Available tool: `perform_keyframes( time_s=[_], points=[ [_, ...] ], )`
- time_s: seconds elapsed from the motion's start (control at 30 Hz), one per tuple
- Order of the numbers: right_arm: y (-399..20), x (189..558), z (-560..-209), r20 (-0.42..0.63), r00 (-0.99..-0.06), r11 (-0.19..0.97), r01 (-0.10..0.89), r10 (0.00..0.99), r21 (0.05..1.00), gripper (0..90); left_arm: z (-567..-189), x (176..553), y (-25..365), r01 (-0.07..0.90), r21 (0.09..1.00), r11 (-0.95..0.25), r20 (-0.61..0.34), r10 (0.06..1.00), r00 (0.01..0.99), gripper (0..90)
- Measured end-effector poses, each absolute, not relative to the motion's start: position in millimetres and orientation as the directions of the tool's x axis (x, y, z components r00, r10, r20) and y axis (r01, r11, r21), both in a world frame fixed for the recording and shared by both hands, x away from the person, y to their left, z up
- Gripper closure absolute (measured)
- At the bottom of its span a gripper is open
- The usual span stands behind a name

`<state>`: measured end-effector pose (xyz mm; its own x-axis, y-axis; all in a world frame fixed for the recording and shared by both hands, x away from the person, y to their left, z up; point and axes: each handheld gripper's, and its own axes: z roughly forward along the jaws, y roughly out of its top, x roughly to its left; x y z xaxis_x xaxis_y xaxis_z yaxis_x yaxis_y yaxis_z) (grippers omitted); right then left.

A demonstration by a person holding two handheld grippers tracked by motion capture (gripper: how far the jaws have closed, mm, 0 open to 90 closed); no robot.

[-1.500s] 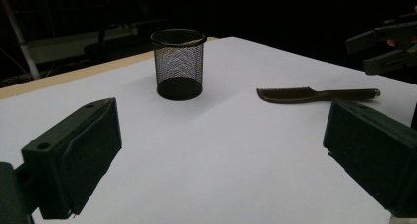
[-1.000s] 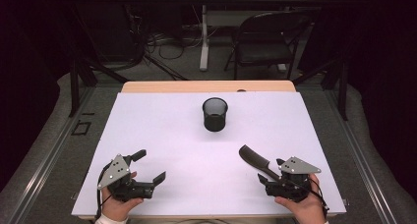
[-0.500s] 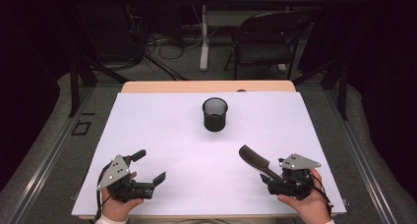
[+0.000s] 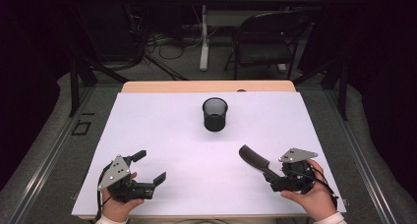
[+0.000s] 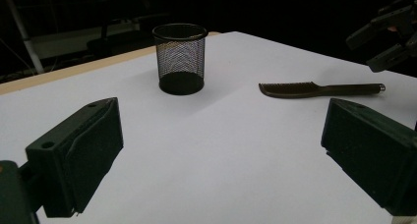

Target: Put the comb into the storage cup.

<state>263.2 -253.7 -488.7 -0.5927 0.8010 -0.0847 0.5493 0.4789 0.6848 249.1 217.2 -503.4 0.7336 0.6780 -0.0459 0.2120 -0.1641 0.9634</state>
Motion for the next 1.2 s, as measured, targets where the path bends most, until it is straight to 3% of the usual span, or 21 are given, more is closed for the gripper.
perform_keyframes(
  time_s=[0.43, 1.2],
  points=[
    [-251.7, 274.0, -483.6, -0.113, -0.622, 0.538, 0.556, 0.775, 0.633, 17.8, -503.7, 248.9, 217.2, 0.214, 0.962, -0.167, -0.046, 0.677, 0.734, 2.4],
    [-245.2, 294.4, -485.3, -0.14, -0.685, 0.664, 0.603, 0.715, 0.441, 20.7, -504.3, 249.0, 216.5, 0.215, 0.962, -0.17, -0.045, 0.676, 0.736, 2.6]
  ],
)
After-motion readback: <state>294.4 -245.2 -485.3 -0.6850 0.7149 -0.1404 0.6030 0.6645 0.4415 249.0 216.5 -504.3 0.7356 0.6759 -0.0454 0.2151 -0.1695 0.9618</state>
